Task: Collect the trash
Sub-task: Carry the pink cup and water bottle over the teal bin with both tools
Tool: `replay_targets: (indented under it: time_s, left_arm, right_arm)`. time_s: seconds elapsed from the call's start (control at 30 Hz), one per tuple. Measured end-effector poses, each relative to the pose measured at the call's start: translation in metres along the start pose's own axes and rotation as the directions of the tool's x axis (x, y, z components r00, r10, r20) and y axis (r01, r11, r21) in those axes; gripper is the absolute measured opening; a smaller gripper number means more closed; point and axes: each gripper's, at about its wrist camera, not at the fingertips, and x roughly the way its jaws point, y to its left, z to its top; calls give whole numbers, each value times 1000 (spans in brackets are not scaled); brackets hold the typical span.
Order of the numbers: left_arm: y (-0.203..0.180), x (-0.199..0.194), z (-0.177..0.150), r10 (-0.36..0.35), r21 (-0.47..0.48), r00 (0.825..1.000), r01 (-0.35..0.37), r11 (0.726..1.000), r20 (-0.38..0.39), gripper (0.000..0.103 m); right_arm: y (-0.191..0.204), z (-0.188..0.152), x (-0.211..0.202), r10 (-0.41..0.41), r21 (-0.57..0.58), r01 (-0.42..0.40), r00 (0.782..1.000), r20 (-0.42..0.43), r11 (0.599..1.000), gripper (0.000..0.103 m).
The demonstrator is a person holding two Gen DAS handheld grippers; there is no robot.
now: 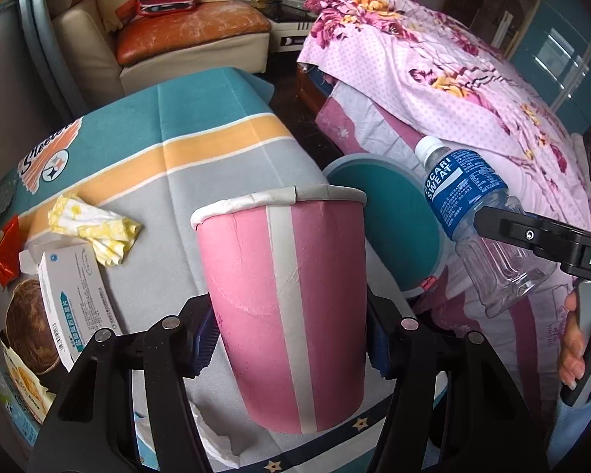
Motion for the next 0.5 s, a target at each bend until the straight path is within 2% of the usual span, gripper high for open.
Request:
replay_targets:
  time_s: [0.2, 0.5]
  left_arm:
    - [-45, 21, 30, -43, 60, 999, 43, 997, -5, 62]
    - [-87, 64, 48, -75, 89, 996, 80, 993, -57, 62]
  right_arm:
    - [-44, 5, -15, -46, 65, 44, 998, 39, 997, 66]
    - [-85, 13, -3, -65, 126, 61, 998, 26, 990, 66]
